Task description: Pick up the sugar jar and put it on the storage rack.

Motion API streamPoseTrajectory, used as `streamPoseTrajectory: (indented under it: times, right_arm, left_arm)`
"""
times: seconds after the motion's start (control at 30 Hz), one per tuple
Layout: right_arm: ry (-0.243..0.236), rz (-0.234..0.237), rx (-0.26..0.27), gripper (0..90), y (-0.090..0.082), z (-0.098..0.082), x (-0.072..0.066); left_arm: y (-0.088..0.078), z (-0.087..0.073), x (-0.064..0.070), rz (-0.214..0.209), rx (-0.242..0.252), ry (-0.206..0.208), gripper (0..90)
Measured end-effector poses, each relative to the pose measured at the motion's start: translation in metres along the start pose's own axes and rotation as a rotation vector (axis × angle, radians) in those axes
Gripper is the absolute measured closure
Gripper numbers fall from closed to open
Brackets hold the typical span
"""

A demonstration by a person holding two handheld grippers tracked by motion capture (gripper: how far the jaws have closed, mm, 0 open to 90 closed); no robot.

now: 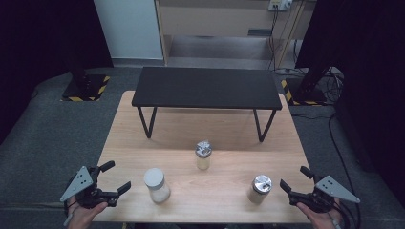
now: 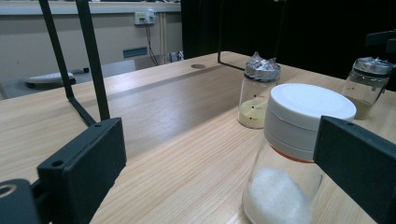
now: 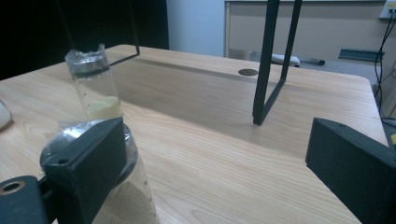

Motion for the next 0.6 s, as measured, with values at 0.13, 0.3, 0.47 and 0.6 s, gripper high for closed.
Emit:
streamPoseTrajectory:
  times: [0.13, 0.3, 0.47, 0.6]
  right_arm:
    - [-0.002, 0.005, -0.004, 5.8, -0.0007, -0.0007, -0.0005]
    - [-0.002, 0.007, 0.004, 5.4, -0.0014, 0.0002, -0.0014]
    - [-0.006, 0.013, 0.003, 5.3, -0.0022, -0.0002, -0.0020]
    - [-0.002, 0.013, 0.007, 5.3, -0.0020, -0.0001, -0.0015]
  left_arm:
    - [0.0012, -0.0002, 0.0007, -0.014, -0.004, 0.000, 1.5]
    - [0.0000, -0.0002, 0.0001, -0.020, 0.004, -0.004, 1.2]
    - [-0.0014, 0.0016, -0.0007, -0.023, 0.006, -0.017, 0.5]
    - [-0.0042, 0.0067, -0.0008, -0.029, 0.022, -0.030, 0.6]
Point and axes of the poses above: each handheld gripper's, and its own axes: y roughly forward along the jaws, z roughly out of its top, x roughly to its right, the point moved 10 cm from there along y, roughly forward along the jaws, and after that the axes turned 7 degrees about -x, right-handed, at the moved point
